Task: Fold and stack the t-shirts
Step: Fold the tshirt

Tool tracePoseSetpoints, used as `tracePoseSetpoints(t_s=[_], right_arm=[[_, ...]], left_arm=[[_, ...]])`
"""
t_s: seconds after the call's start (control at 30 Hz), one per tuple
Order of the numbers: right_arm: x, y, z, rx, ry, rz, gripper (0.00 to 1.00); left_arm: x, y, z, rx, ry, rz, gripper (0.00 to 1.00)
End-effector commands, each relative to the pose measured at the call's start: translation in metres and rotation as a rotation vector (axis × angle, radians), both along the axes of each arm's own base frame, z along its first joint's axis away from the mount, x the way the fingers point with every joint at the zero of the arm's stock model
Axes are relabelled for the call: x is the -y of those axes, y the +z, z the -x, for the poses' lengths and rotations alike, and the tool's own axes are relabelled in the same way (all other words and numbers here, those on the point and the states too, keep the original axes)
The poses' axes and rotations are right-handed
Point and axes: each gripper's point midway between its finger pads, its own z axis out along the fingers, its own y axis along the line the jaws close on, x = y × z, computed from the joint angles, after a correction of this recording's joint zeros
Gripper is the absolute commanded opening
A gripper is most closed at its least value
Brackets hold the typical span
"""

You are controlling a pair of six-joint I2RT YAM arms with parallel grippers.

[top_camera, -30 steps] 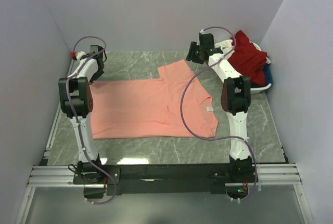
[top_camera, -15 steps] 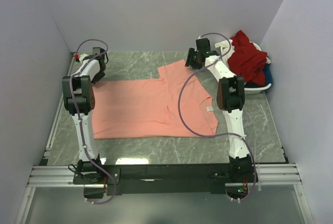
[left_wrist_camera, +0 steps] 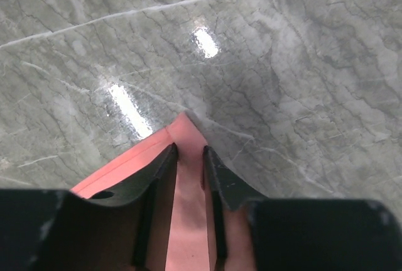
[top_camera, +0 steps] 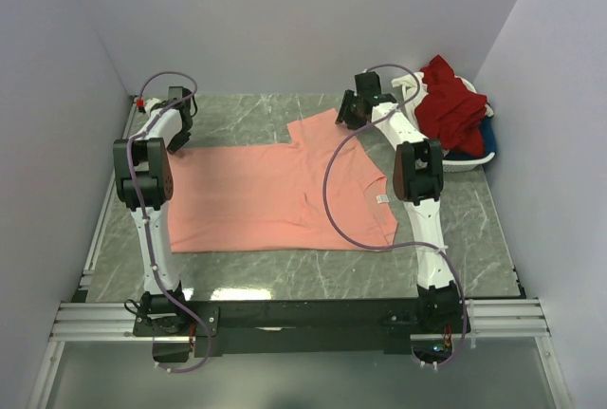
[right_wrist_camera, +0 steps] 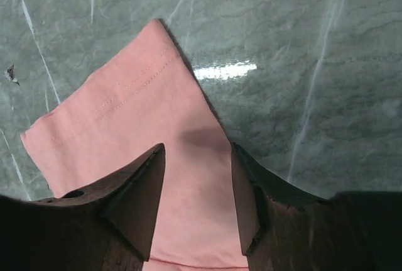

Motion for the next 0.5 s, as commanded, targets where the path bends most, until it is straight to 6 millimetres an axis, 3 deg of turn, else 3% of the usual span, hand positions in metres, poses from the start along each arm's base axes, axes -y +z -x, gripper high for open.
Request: tracePoseSetpoints(t_s=[0.0, 0.23, 0.37, 0.47], right_arm=[[-0.015, -0.001, 0.003, -0.014, 0.004, -0.006, 0.53], [-0.029, -0.004, 0.008, -0.027, 0.024, -0.024, 0.42], [-0.021, -0.003, 0.009, -0.027, -0.004, -0.001, 0.24], [-0.011, 0.011, 0.003, 0.007, -0.027, 0.003, 0.1]], left_arm=[[0.004, 0.0, -0.007, 0.02, -0.025, 0.016, 0.28], [0.007, 0.004, -0.008, 0.038, -0.033, 0.034, 0.19], [0.009, 0.008, -0.011, 0.048, -0.046, 0.039, 0.13], [0.01, 0.013, -0.013, 0.061, -0.055, 0.043, 0.08]])
